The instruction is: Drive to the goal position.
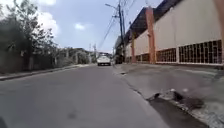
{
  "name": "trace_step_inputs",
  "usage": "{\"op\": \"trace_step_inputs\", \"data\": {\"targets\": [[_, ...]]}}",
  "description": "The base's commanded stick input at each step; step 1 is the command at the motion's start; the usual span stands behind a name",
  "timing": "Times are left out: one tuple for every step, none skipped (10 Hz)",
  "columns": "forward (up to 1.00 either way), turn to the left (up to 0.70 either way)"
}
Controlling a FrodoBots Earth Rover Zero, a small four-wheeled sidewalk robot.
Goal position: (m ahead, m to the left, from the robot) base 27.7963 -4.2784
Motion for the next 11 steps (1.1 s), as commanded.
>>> {"op": "trace_step_inputs", "data": {"targets": [[1.00,0.21],[1.00,0.00],[1.00,0.00],[1.00,0.00],[1.00,0.00],[1.00,0.00],[1.00,0.00],[1.00,0.00],[1.00,0.00],[1.00,0.00],[1.00,0.00]]}}
